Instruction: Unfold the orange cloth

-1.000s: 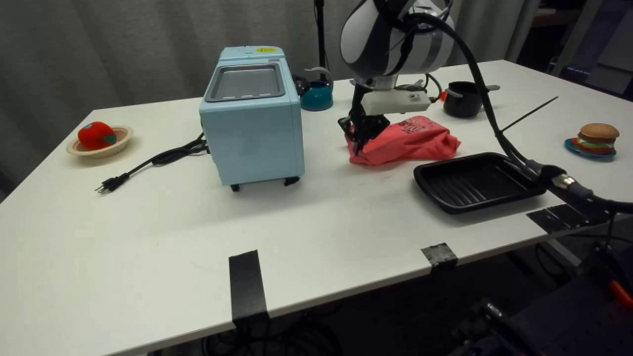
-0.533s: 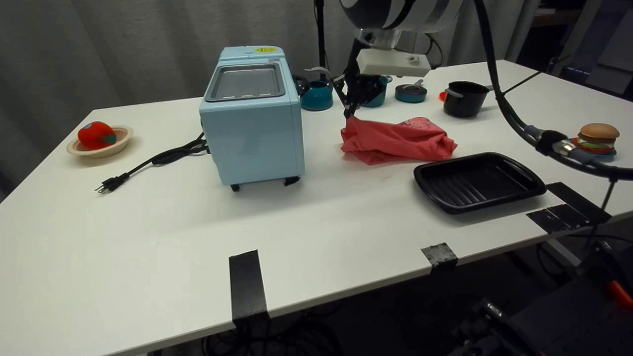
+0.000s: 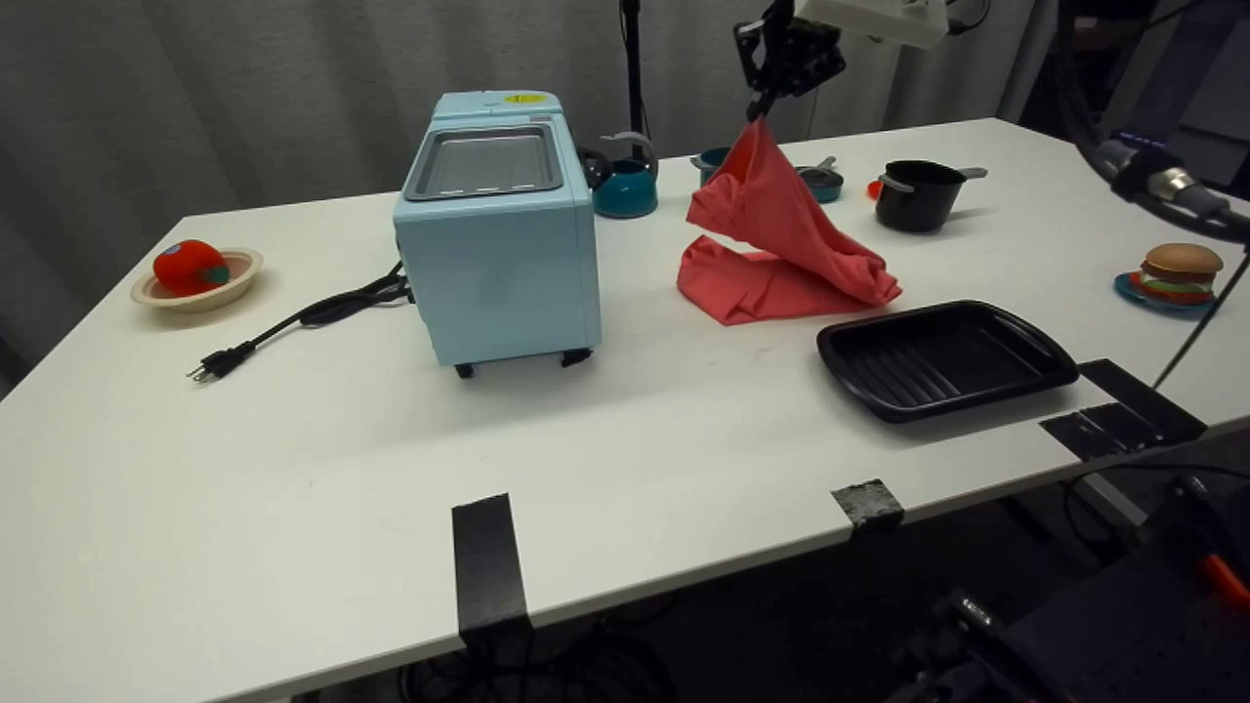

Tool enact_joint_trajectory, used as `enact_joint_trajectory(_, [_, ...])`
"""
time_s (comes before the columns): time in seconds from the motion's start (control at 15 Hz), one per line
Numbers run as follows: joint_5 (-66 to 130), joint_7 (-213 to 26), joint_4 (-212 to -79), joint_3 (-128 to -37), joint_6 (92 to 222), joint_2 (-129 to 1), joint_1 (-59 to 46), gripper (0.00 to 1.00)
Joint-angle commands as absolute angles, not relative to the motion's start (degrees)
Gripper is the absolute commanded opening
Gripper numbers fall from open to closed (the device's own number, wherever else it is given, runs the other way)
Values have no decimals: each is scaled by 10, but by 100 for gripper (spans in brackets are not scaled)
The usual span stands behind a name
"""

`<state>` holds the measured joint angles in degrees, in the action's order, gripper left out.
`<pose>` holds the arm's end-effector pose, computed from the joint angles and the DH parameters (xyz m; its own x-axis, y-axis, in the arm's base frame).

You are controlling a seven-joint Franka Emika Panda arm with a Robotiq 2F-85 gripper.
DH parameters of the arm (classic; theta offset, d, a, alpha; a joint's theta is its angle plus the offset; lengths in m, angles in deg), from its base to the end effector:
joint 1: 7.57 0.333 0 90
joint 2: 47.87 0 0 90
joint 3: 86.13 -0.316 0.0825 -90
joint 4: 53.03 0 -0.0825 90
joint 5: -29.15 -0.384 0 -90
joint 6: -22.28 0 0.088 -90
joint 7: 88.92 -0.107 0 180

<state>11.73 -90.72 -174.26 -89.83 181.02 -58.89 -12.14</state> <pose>0.6059 -0.0233 0.3724 0.8541 -0.3279 0.4037 -0.2437 -0.9381 -0.2462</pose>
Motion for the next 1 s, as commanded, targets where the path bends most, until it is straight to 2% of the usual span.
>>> enact_joint_trajectory(0.0, [48, -864, -1795, -890, 1838, -520, -162, 1])
enact_joint_trajectory(0.47, [-42, -827, -1853, -823, 1851, -458, -235, 1])
enact_joint_trajectory(0.93, [-9, -871, -1867, -745, 1861, -470, -301, 1])
